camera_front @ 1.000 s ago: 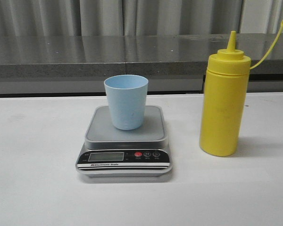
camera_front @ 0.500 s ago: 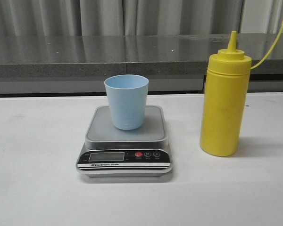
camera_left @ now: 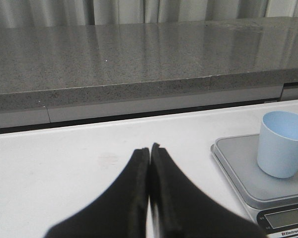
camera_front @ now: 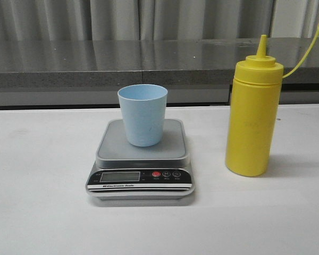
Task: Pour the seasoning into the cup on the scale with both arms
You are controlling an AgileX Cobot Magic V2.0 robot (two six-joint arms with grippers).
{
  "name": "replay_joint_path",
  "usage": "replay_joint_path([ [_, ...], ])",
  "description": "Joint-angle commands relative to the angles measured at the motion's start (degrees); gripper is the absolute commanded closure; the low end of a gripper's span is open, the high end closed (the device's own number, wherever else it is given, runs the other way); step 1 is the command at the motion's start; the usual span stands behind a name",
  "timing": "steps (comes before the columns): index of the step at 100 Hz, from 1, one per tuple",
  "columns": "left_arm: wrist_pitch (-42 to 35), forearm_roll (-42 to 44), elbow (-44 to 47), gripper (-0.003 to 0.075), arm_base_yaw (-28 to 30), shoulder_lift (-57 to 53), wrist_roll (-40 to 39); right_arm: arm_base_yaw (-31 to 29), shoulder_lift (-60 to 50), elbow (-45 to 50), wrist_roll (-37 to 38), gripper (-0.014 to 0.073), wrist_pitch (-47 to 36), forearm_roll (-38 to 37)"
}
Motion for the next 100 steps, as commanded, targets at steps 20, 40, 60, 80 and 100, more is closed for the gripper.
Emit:
replay_joint_path([
  [20, -5.19, 0.35, -1.09, 0.0738, 0.14, 0.19, -0.26, -0.41, -0.90, -0.02, 0.08, 0.0661, -5.04, -0.23],
  [40, -11.27, 2.35, 2.34, 0.0738, 2.96, -2.61, -0.26, -0.41, -0.90, -0.02, 0.08, 0.0661, -5.04, -0.23],
  [60, -11.27, 5.28, 7.81, 0.0738, 6.14, -10.61, -0.26, -0.41, -0.90, -0.02, 0.08, 0.0661, -5.04, -0.23],
  [80, -11.27, 7.85, 12.81, 0.0738, 6.40, -19.51, -0.26, -0.41, -0.90, -0.02, 0.08, 0.0661, -5.04, -0.23],
  [100, -10.02, 7.85, 16.16, 0.0738, 6.40, -25.90, -0.26, -0.41, -0.90, -0.02, 0.08, 0.0661, -5.04, -0.23],
])
